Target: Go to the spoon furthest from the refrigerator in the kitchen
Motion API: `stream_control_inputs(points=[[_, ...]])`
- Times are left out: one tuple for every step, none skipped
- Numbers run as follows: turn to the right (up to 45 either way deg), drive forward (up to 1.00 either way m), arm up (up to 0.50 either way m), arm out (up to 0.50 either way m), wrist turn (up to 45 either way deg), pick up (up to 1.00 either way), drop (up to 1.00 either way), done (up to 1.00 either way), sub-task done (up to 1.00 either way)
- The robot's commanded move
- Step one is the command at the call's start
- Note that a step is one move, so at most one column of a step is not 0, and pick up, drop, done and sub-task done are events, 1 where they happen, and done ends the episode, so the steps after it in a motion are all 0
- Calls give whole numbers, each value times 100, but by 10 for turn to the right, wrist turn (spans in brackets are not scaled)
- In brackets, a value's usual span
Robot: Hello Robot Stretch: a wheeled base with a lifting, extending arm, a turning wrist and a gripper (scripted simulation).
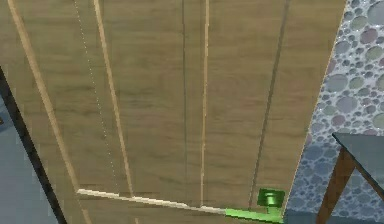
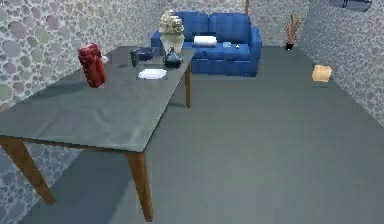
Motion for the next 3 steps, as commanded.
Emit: stream_control_inputs(points=[[-450, 0, 0, 0, 0, 0, 0, 0, 0], [-60, 0, 0, 0, 0, 0, 0, 0, 0], [0, 65, 0, 0, 0, 0, 0, 0, 0]])
